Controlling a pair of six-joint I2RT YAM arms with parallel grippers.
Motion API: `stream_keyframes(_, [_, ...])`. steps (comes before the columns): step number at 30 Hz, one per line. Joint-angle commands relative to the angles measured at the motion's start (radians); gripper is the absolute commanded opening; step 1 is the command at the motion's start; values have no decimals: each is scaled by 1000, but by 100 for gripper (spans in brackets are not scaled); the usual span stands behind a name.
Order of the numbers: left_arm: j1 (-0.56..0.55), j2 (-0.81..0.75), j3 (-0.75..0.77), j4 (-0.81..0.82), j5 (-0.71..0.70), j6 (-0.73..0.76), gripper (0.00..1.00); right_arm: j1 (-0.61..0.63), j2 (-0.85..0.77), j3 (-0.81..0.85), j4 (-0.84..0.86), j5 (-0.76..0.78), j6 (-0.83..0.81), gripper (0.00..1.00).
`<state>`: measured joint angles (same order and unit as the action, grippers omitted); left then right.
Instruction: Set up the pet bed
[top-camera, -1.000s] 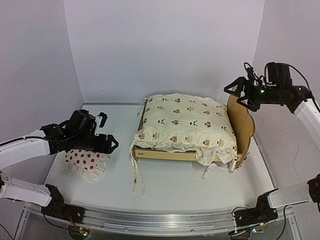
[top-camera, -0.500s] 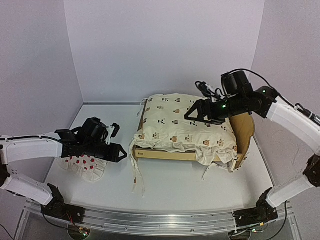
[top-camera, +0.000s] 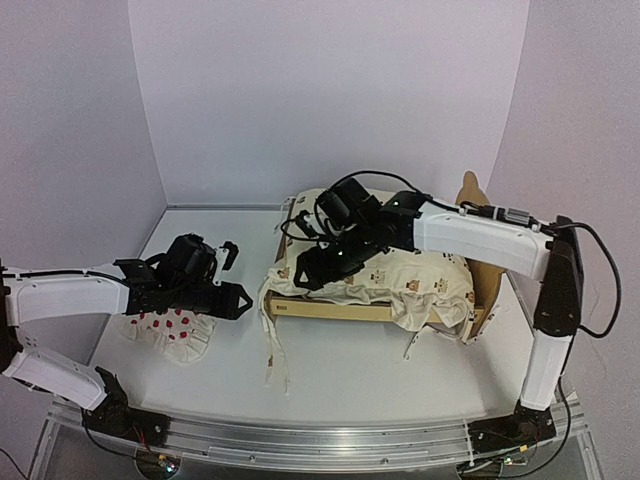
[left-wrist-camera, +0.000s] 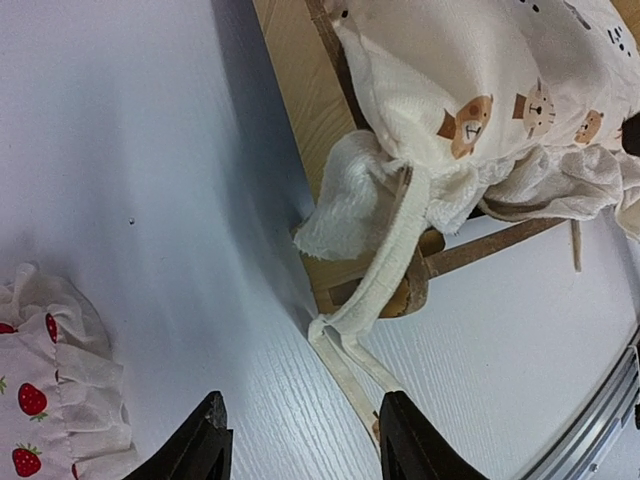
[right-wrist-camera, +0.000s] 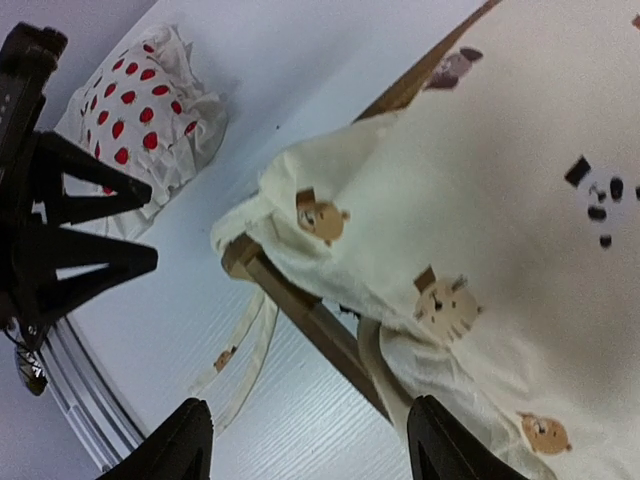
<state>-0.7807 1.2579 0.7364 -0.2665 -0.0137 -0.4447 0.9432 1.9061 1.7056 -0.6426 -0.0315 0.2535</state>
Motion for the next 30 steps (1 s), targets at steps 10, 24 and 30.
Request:
stream_keyframes(10, [-2, -52, -29, -9, -42, -11, 51, 12, 266, 286, 36, 156, -58, 63])
stream_keyframes(24, [-2, -61, -59, 12, -40, 20, 51, 13, 360, 310, 51, 139, -69, 14])
stream_keyframes(30, [-2, -65, -65, 43, -20, 39, 51, 13, 308, 281, 59, 107, -123, 0])
